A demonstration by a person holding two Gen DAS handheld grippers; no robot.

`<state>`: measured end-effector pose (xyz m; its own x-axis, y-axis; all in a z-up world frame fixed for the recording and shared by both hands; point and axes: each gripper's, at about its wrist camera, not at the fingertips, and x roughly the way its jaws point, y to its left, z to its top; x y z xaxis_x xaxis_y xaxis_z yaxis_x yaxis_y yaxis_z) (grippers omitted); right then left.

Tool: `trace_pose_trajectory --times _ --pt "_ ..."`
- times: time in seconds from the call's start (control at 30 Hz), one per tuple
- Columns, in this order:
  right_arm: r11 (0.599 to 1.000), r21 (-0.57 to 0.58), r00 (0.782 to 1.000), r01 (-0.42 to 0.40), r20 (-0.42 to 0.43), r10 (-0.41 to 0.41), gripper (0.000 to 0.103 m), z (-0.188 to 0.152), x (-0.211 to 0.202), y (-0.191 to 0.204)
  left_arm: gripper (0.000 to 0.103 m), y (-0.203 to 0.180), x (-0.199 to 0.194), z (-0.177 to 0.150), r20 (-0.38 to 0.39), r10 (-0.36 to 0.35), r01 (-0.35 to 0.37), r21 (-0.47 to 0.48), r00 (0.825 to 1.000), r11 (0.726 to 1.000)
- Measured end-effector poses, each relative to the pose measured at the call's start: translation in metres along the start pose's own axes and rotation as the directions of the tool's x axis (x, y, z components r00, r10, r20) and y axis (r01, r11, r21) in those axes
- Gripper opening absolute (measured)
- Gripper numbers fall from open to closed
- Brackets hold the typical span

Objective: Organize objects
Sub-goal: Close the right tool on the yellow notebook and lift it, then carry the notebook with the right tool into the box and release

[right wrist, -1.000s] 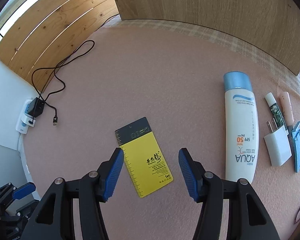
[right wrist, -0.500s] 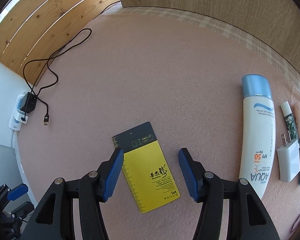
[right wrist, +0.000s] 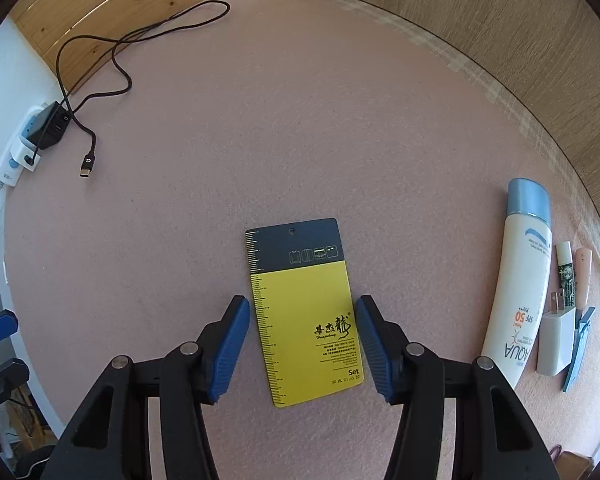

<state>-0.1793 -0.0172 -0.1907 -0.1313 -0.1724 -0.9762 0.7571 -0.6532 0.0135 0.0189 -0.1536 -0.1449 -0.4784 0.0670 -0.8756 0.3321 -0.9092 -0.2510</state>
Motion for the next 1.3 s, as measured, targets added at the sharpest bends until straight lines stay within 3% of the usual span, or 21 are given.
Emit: trace_pose_trajectory --times 0.37,0.77,1.03,1.3 --pt "0.998 0.064 0.999 -0.024 0.032 0.022 0.047 -0.020 -0.014 -0.013 0.040 -0.012 0.004 0.002 0.000 -0.005 0.005 0.013 1.000 1.000" --pt "0.968 0.242 0.987 -0.068 0.156 0.030 0.047 -0.088 -0.069 -0.047 0.039 -0.062 0.017 0.002 -0.025 -0.059 0.061 0.101 0.998 0.993" --pt "0.923 0.384 0.971 -0.037 0.233 -0.057 0.047 -0.161 -0.123 -0.089 0.039 -0.112 0.027 0.001 -0.047 -0.097 0.104 0.188 0.994 0.977" --pt "0.844 0.536 0.954 0.006 0.250 -0.166 0.047 -0.231 -0.165 -0.140 0.039 -0.167 0.036 -0.005 -0.083 -0.141 0.158 0.280 0.987 0.947"
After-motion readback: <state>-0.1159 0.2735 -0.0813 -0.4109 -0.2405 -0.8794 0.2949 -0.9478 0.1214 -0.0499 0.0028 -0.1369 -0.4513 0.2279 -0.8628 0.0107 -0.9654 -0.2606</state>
